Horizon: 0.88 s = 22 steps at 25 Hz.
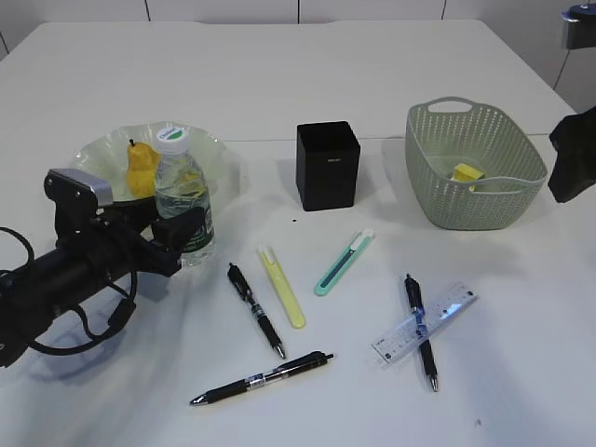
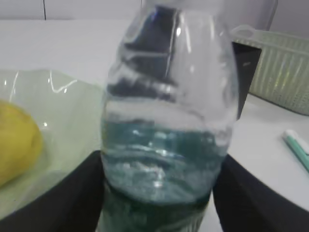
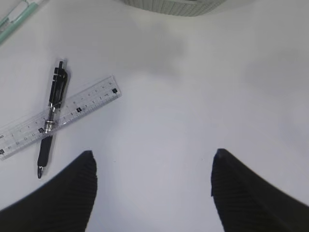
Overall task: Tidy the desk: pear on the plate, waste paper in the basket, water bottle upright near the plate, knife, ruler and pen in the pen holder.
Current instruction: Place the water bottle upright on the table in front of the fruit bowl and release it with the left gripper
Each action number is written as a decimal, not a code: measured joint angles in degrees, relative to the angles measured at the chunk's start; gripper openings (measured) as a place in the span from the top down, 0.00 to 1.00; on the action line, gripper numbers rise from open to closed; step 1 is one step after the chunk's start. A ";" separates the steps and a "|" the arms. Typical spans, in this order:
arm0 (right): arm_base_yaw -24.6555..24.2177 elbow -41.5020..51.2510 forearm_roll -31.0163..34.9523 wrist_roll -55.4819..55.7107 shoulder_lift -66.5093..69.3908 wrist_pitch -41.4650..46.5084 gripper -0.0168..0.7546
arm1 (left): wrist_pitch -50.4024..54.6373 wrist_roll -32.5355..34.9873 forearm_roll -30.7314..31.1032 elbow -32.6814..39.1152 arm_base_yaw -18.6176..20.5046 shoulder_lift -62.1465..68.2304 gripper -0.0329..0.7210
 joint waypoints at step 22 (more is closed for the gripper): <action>0.00 0.00 -0.09 0.00 0.00 0.00 0.27 | 10.57 -0.22 4.08 6.95 -0.02 -13.62 0.30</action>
